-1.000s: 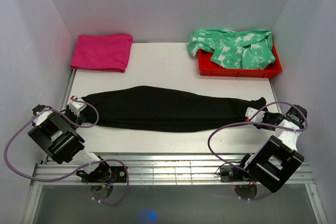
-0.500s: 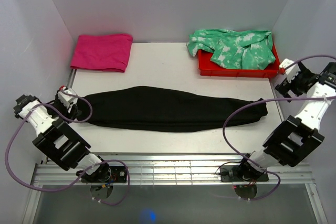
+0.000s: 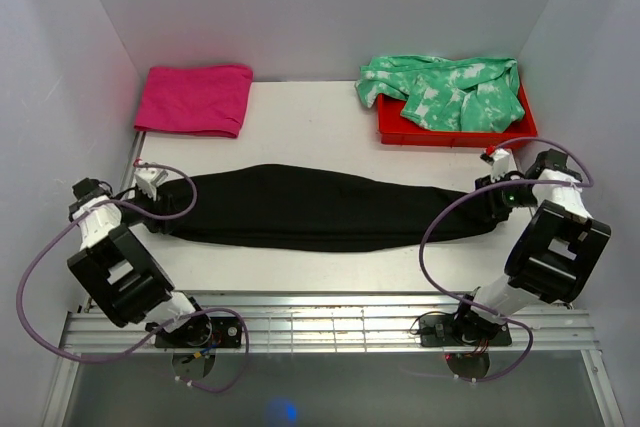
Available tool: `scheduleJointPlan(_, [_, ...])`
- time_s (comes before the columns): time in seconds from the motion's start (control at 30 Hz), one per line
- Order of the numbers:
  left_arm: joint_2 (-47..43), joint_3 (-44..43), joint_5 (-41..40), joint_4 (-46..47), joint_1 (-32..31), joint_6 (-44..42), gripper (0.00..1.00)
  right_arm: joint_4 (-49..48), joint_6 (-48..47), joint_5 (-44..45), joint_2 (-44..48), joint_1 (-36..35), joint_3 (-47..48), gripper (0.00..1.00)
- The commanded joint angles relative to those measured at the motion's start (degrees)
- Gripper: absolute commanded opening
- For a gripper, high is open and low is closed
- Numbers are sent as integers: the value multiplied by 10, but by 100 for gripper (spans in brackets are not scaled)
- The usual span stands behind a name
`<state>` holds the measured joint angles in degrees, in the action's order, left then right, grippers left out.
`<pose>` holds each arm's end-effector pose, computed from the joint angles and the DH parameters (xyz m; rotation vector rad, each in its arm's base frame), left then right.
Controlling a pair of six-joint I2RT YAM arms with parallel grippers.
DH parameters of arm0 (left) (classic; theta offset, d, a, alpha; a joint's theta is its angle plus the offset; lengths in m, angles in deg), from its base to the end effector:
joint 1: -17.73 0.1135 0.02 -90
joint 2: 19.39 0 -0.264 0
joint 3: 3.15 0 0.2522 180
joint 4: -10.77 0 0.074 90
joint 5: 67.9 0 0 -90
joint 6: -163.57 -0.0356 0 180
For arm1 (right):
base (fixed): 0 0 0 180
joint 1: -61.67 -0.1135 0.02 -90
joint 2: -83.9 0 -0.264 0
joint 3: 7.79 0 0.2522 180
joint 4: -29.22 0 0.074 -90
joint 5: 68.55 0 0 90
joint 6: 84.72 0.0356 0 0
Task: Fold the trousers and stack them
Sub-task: Fold the trousers
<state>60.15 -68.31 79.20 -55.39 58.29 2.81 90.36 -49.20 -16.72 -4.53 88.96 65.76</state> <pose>0.1955 0.1280 0.2184 0.6627 2.0792 -0.5202 0.2599 -0.1094 0.2137 -0.6882 2.3961 0.4516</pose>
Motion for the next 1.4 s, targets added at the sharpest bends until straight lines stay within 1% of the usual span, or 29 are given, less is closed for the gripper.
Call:
scheduleJointPlan(0.0, [51, 0, -31, 142, -3, 177, 70, -131, 64, 67, -9, 1, -51, 50])
scheduleJointPlan(0.07, [109, -10, -64, 184, -3, 233, 70, -178, 79, 99, -23, 10, -65, 50])
scheduleJointPlan(0.1, [130, -18, -88, 203, -3, 250, 67, -198, 87, 103, -45, 12, -64, 50])
scheduleJointPlan(0.13, [151, -35, -101, 213, -3, 287, 67, -200, 93, 104, -58, 14, -59, 50])
scheduleJointPlan(0.17, [187, -43, -108, 216, -3, 297, 66, -200, 100, 96, -68, 16, -55, 51])
scheduleJointPlan(0.23, [218, -65, -121, 217, -3, 319, 65, -186, 111, 75, -79, 16, -44, 56])
scheduleJointPlan(0.27, [235, -71, -122, 216, -3, 322, 65, -179, 114, 68, -73, 16, -42, 60])
scheduleJointPlan(0.3, [238, -76, -120, 213, -3, 324, 65, -174, 119, 62, -49, 17, -40, 68])
scheduleJointPlan(0.37, [236, -82, -106, 208, -3, 320, 65, -158, 147, 51, -18, 22, -27, 77])
scheduleJointPlan(0.4, [225, -83, -98, 198, -3, 314, 65, -150, 159, 50, 9, 24, -17, 84])
scheduleJointPlan(0.47, [214, -83, -99, 194, -10, 309, 66, -129, 189, 59, 26, 35, 22, 88])
scheduleJointPlan(0.5, [210, -85, -104, 188, -13, 305, 66, -128, 201, 66, 36, 38, 35, 94])
scheduleJointPlan(0.53, [205, -87, -105, 184, -14, 301, 66, -128, 212, 75, 37, 50, 46, 98])
scheduleJointPlan(0.57, [201, -88, -106, 181, -15, 294, 66, -121, 220, 86, 35, 55, 66, 98])
scheduleJointPlan(0.67, [186, -95, -108, 170, -15, 285, 66, -110, 227, 110, 5, 65, 86, 98])
scheduleJointPlan(0.7, [182, -97, -103, 164, -15, 276, 66, -102, 234, 110, -18, 70, 95, 98])
scheduleJointPlan(0.83, [156, -102, -82, 144, -15, 255, 68, -70, 246, 58, -83, 102, 107, 98])
scheduleJointPlan(0.9, [142, -104, -73, 133, -15, 250, 69, -62, 246, 27, -117, 108, 102, 97])
scheduleJointPlan(1.03, [123, -107, -52, 123, -19, 236, 70, -73, 246, -2, -154, 111, 82, 97])
scheduleJointPlan(1.17, [105, -115, -41, 121, -23, 241, 70, -109, 258, -14, -186, 112, 61, 100])
scheduleJointPlan(1.2, [102, -116, -38, 121, -23, 242, 70, -116, 263, -17, -198, 111, 57, 94])
scheduleJointPlan(1.27, [96, -118, -30, 121, -24, 245, 70, -119, 270, -35, -213, 112, 56, 85])
scheduleJointPlan(1.3, [94, -120, -29, 121, -25, 251, 70, -117, 272, -42, -228, 112, 58, 76])
scheduleJointPlan(1.37, [92, -123, -25, 118, -26, 255, 70, -106, 271, -57, -238, 113, 61, 68])
